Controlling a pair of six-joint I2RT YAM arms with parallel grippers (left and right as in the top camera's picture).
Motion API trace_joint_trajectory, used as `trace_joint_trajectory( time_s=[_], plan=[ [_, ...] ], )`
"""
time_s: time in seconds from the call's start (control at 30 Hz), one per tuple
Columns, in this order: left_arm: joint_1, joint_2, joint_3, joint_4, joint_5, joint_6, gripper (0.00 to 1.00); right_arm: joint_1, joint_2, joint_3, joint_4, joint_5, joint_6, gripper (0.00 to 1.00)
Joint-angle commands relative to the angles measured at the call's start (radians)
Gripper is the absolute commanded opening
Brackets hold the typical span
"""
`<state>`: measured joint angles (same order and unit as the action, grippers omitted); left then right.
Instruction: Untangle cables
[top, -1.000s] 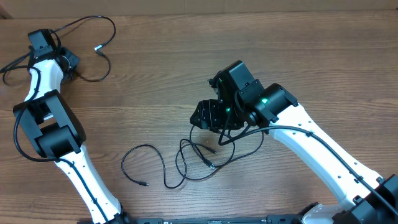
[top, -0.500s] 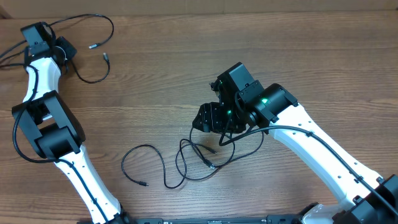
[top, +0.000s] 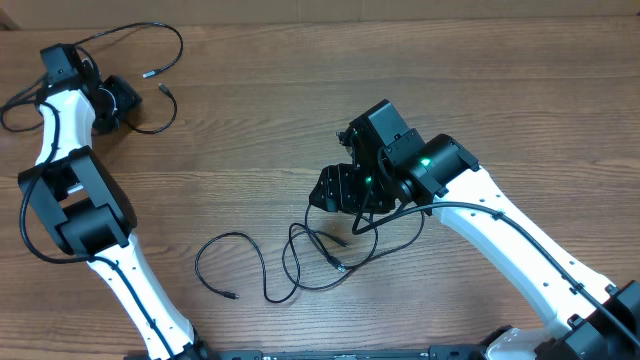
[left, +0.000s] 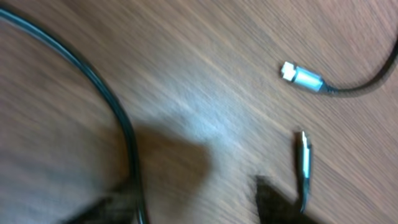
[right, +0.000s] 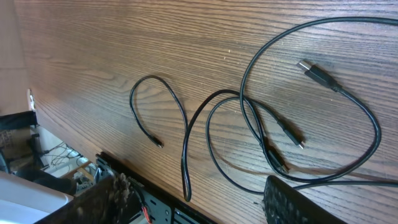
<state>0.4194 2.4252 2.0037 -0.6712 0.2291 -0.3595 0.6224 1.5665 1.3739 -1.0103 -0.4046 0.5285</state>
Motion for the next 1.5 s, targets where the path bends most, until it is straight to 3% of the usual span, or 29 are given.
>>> trace_joint_trajectory(
  time_s=[0.0,0.1,0.13,0.33,0.47,0.9,1.3,1.47],
  plan=[
    [0.001,-0.105,0.04,-0.05,0.08,0.012,0.29,0.005,-0.005,0.0,0.005,-0.006,0.001,0.69],
    [0.001,-0.129,0.04,-0.13,0.085,0.012,0.15,0.005,-0.005,0.0,0.006,0.001,-0.007,0.69],
    [0.001,-0.129,0.04,-0.161,0.073,0.012,0.04,0.005,-0.005,0.0,0.006,0.004,-0.006,0.69],
    [-0.003,-0.106,0.032,-0.318,-0.066,-0.042,0.04,0.005,-0.005,0.0,0.01,0.007,-0.006,0.7],
    [-0.007,-0.089,0.013,-0.349,-0.08,-0.056,0.04,0.005,-0.005,0.0,0.01,0.012,-0.007,0.69],
    [-0.079,-0.089,-0.153,-0.187,-0.088,-0.069,0.04,0.005,-0.005,0.0,0.009,0.011,-0.006,0.69],
    [-0.093,-0.085,-0.21,-0.185,-0.254,-0.318,0.04,0.005,-0.005,0.0,0.01,0.012,-0.006,0.69],
    [-0.093,-0.05,-0.217,-0.116,-0.254,-0.329,0.04,0.005,-0.005,0.0,0.01,0.012,-0.006,0.69]
  ],
)
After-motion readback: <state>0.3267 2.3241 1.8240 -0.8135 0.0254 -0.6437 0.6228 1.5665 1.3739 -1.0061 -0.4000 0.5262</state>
